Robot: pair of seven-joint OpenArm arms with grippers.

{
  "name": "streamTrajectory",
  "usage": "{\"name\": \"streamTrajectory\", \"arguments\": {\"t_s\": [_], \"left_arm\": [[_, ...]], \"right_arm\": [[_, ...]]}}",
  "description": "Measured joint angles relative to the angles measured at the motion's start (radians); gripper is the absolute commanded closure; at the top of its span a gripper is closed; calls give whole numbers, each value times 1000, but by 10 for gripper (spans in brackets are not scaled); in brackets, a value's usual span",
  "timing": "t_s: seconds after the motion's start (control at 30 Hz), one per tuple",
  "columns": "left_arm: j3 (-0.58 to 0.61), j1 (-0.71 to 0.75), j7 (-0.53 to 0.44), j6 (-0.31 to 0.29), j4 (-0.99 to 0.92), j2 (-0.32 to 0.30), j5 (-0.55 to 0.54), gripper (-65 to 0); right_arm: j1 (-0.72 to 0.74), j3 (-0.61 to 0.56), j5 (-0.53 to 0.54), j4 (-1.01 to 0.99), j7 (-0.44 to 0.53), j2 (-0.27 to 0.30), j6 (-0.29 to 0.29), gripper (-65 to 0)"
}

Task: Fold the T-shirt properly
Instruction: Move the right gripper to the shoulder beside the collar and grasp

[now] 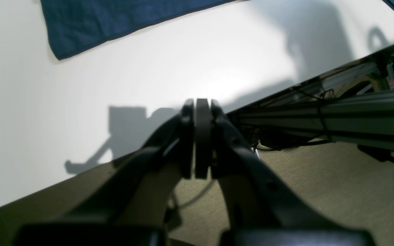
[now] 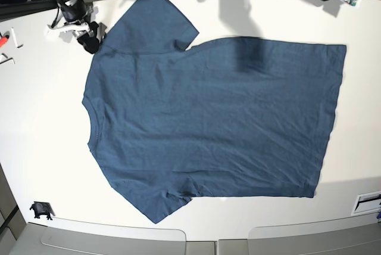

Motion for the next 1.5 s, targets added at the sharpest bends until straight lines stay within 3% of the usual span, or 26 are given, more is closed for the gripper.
{"name": "streamTrajectory", "arguments": {"t_s": [0.47,0.57,0.7,0.8,0.9,1.17,1.33,1.5], "left_arm": [[0,-1,-3,0,0,0,0,0],[0,-17,-3,0,0,0,0,-5],[0,-40,-8,0,0,0,0,-121],[0,-56,-8,0,0,0,0,-213],[0,-76,-8,0,0,0,0,-247],[0,-166,-7,131,0,0,99,-248],[0,-268,-16,142,-59,1,109,-248],[1,-398,-21,156,-319,-6,107,-248]], "right_arm": [[3,-136,-5,1,33,4,7,-244],[3,-137,-56,1,48,2,7,-148],[6,-138,-88,2,39,2,7,-2],[5,-138,-87,3,40,2,7,0],[6,-138,-87,3,47,2,6,0],[5,-138,-87,3,51,2,6,0],[5,-138,-87,3,53,2,6,0],[5,-138,-87,3,55,2,6,0]]}}
